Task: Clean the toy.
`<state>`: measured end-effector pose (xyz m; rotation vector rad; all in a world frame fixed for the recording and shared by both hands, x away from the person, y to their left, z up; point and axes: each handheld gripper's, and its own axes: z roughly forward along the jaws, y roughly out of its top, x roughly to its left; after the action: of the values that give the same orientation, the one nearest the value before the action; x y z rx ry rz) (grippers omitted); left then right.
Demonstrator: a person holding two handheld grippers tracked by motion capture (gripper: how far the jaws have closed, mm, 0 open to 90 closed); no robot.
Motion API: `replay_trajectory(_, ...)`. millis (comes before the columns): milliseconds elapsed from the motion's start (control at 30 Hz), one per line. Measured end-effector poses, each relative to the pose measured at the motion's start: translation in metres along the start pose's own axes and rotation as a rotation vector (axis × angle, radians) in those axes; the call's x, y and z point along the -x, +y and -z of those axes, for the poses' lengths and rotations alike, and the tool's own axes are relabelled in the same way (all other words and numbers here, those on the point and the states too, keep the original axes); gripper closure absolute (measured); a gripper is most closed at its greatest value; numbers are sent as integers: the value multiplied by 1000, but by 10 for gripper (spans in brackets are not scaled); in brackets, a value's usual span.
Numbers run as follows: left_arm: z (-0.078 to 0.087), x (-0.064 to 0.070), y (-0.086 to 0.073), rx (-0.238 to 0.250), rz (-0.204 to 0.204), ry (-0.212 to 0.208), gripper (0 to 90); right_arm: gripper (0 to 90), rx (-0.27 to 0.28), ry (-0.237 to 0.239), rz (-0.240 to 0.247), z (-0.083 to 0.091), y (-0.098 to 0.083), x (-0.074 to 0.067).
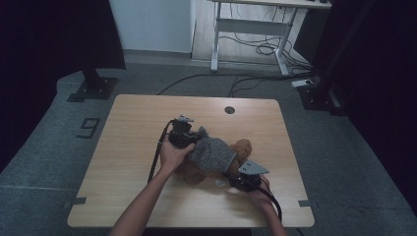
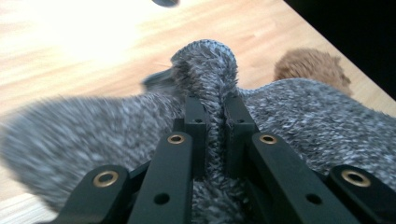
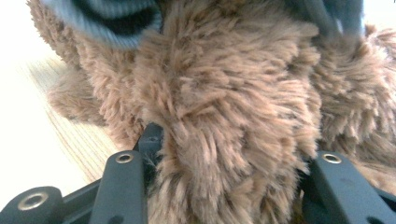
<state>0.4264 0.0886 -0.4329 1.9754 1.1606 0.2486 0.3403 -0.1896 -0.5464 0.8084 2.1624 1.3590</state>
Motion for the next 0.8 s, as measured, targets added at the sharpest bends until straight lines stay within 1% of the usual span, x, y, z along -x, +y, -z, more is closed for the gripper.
replay_trajectory(67,10,-10,-4,8,5,39,824,500,1,2,-3,0,0,1)
replay_trajectory(133,17,-25,-13,-3,21,72,825,500,3,5,-10,0,-1,2)
replay_trajectory(167,19,-33,-19,-9,40,74,824,500,4,6,-13,0,-1,2)
replay_trajectory(200,20,-40,-27,-10,65,67,824,500,5,7,-16,0,-1,2)
replay_trajectory(233,21,-49,-36,-13,100,49,824,500,5,7,-14,0,-1,2)
replay_trajectory(267,21,-54,-42,-14,116,47,824,500,4,8,-11,0,-1,3)
replay_trajectory(333,22,-64,-55,-23,141,55,825,500,4,7,-13,0,-1,3)
replay_trajectory(433,19,-76,-76,-60,161,65,826,500,3,4,-21,0,-1,2)
replay_trajectory(533,12,-81,-95,-81,192,26,826,500,5,5,-29,0,-1,3)
replay_trajectory(567,11,-82,-100,-87,201,10,825,500,5,6,-30,0,-1,3)
replay_trajectory(600,9,-81,-103,-82,209,-7,825,500,6,7,-33,-1,-2,3)
replay_trajectory(667,7,-79,-105,-73,218,-24,828,500,9,8,-42,-1,-2,4)
replay_trajectory(767,7,-73,-102,-59,212,-38,833,500,14,11,-59,-1,-1,4)
replay_trajectory(800,7,-71,-101,-48,211,-49,835,500,14,13,-64,0,-1,5)
